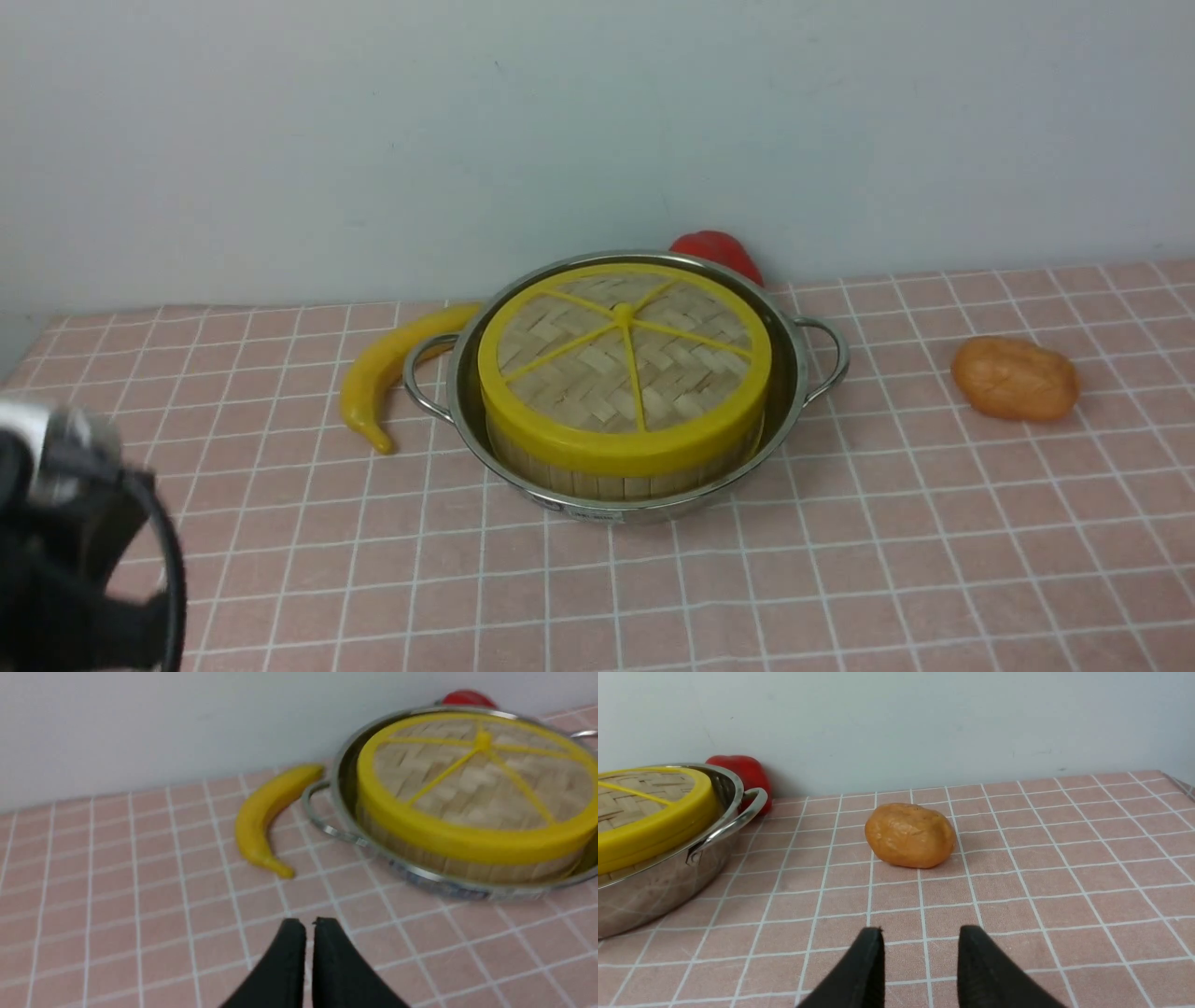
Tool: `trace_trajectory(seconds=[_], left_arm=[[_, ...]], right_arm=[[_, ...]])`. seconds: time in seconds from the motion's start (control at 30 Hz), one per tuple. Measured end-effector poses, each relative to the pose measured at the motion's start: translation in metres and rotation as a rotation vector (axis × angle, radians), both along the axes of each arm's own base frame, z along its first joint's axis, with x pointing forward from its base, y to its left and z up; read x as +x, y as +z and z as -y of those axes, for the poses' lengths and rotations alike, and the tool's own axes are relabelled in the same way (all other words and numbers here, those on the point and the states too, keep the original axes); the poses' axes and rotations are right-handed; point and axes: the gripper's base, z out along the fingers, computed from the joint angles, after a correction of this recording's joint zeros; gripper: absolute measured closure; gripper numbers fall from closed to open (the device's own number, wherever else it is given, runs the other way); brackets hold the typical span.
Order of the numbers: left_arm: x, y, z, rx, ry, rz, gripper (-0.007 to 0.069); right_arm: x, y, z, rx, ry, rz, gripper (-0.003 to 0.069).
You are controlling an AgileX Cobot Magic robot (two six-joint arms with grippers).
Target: Place the steamer in the pot on the pink tablecloth, and put the lid on the steamer.
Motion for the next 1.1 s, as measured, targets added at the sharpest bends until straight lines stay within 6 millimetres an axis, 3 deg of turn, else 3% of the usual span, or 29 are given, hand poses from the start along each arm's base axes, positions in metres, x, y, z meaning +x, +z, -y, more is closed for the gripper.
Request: trace_trajectory(seconds=[0.07, 0.1, 0.17, 0.47, 1.1], left_arm=[[-0.018, -0.030, -0.007, 0.005, 0.054, 0.004, 0.0599], [-0.019, -0.029, -0.008, 0.006, 0.058, 0.014, 0.0599], [-0.032, -0.054, -0.012, 0.038, 0.087, 0.027, 0.0592], [-0.057, -0.091, -0.016, 0.092, 0.117, 0.201, 0.0580], [-0.060, -0.095, -0.016, 0.095, 0.119, 0.239, 0.0543]], right_arm=[[0.000, 0.000, 0.000, 0.000, 0.000, 0.000, 0.0417], [0.000, 0.000, 0.000, 0.000, 0.000, 0.000, 0.0417], [0.000, 0.000, 0.000, 0.000, 0.000, 0.000, 0.0417], [0.000, 0.000, 0.000, 0.000, 0.000, 0.000, 0.0417], [0.000, 0.000, 0.000, 0.001, 0.000, 0.000, 0.0417]])
